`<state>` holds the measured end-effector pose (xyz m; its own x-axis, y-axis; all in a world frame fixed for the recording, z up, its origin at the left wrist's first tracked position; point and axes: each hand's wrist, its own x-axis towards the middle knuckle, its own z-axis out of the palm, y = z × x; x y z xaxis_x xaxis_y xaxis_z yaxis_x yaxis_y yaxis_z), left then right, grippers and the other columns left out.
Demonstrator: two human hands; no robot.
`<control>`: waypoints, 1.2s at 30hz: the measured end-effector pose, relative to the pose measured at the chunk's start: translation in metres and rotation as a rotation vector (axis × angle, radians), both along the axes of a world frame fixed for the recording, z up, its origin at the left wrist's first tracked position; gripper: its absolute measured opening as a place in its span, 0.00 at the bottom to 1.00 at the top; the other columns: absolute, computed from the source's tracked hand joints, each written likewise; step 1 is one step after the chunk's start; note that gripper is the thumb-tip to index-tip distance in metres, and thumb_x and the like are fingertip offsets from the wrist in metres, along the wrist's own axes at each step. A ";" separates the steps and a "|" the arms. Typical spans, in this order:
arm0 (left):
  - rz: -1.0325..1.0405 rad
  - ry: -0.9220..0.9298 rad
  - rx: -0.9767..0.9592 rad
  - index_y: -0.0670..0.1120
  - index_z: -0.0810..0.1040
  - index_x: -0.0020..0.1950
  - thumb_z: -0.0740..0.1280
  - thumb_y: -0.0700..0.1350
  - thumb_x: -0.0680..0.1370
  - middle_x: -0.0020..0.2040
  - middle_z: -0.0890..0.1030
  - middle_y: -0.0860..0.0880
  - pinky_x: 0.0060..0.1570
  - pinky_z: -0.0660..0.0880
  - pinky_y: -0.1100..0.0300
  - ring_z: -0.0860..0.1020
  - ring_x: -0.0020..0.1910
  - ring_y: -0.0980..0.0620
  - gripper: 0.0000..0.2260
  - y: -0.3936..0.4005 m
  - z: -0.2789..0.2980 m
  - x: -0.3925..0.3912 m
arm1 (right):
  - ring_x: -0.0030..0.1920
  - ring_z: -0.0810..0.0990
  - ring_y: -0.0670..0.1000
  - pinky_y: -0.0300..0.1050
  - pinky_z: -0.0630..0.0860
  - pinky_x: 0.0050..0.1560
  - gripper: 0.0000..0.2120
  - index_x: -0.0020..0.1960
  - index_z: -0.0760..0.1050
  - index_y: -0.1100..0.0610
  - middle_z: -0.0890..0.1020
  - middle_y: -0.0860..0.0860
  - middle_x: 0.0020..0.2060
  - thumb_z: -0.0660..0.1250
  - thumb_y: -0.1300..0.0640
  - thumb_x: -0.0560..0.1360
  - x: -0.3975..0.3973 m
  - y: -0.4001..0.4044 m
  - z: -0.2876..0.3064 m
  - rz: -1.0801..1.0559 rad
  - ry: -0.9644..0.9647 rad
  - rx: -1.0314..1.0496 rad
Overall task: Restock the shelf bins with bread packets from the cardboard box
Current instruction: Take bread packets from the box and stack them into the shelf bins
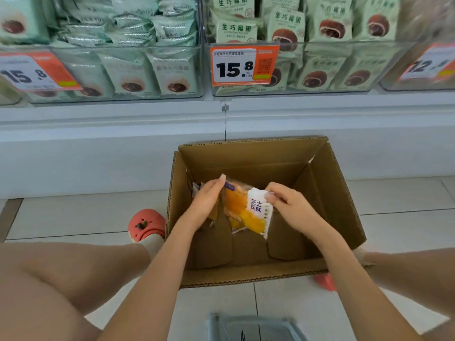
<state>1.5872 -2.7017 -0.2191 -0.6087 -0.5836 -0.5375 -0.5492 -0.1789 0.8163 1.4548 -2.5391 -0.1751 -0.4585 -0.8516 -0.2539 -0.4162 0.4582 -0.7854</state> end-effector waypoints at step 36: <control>-0.191 0.496 -2.074 0.44 0.65 0.74 0.46 0.53 0.83 0.73 0.66 0.44 0.72 0.55 0.45 0.61 0.73 0.45 0.24 -0.046 0.410 -0.177 | 0.30 0.78 0.33 0.28 0.73 0.29 0.06 0.49 0.77 0.54 0.80 0.45 0.40 0.71 0.59 0.73 -0.182 0.005 0.431 -0.608 0.227 -1.007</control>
<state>1.4105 -2.7474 0.1906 -0.5698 0.1014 0.8155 -0.1808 0.9526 -0.2447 1.2728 -2.5342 0.2555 -0.8030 -0.2500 0.5411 -0.5199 -0.1504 -0.8409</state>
